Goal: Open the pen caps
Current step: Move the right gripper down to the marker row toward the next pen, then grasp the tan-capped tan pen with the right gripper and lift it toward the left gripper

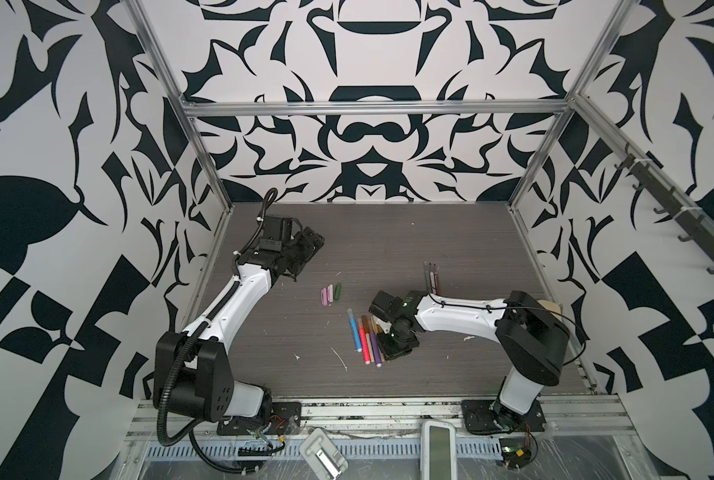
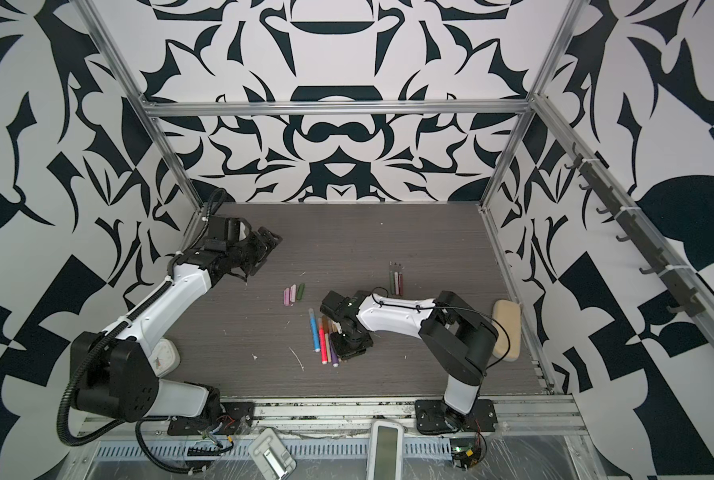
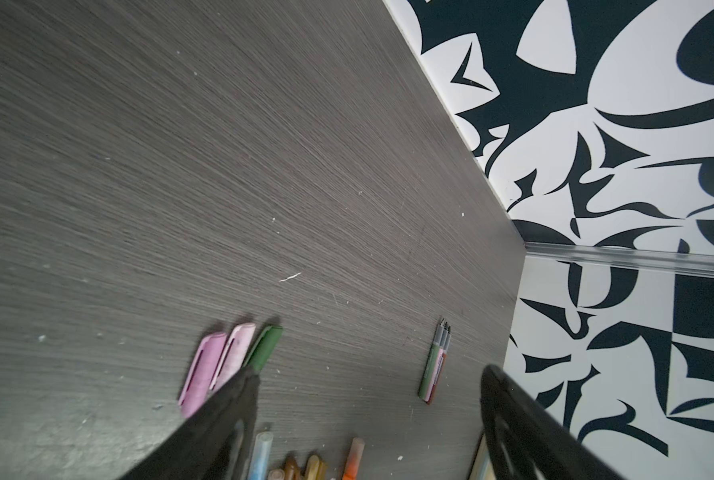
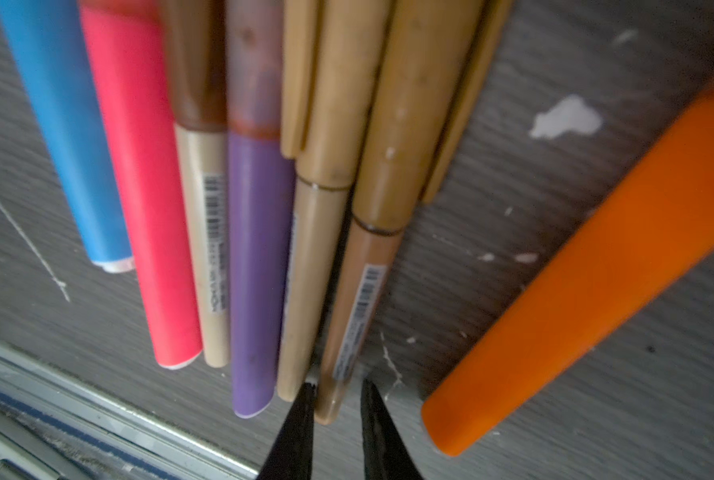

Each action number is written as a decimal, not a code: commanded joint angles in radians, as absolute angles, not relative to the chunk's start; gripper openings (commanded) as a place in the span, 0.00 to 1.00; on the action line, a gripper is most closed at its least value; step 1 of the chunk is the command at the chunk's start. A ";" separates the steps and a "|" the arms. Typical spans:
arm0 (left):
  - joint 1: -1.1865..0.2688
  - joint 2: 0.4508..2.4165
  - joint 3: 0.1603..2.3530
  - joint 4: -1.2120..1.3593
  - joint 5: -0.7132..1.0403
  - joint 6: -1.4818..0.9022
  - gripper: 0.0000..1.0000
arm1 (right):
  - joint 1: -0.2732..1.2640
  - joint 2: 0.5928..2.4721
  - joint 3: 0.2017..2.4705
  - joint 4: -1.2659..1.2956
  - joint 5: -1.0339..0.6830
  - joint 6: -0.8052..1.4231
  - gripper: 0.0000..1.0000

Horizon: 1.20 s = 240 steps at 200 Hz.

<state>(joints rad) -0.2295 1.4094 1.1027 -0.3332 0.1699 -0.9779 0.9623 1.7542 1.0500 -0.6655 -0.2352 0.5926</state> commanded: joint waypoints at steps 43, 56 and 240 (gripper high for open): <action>-0.198 1.395 1.076 -0.355 0.202 -0.997 0.76 | 0.982 1.778 1.101 -0.706 -0.186 0.610 0.23; -0.195 1.392 1.073 -0.360 0.207 -0.993 0.76 | 0.986 1.785 1.106 -0.717 -0.166 0.618 0.23; -0.243 1.489 1.141 -0.405 0.339 -0.920 0.74 | 0.989 1.691 1.214 -0.842 0.045 0.535 0.11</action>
<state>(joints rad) -0.2031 1.4330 1.0836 -0.3660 0.2852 -0.9562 0.9928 1.7588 1.1664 -0.7845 -0.0280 0.5774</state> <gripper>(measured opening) 0.745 0.122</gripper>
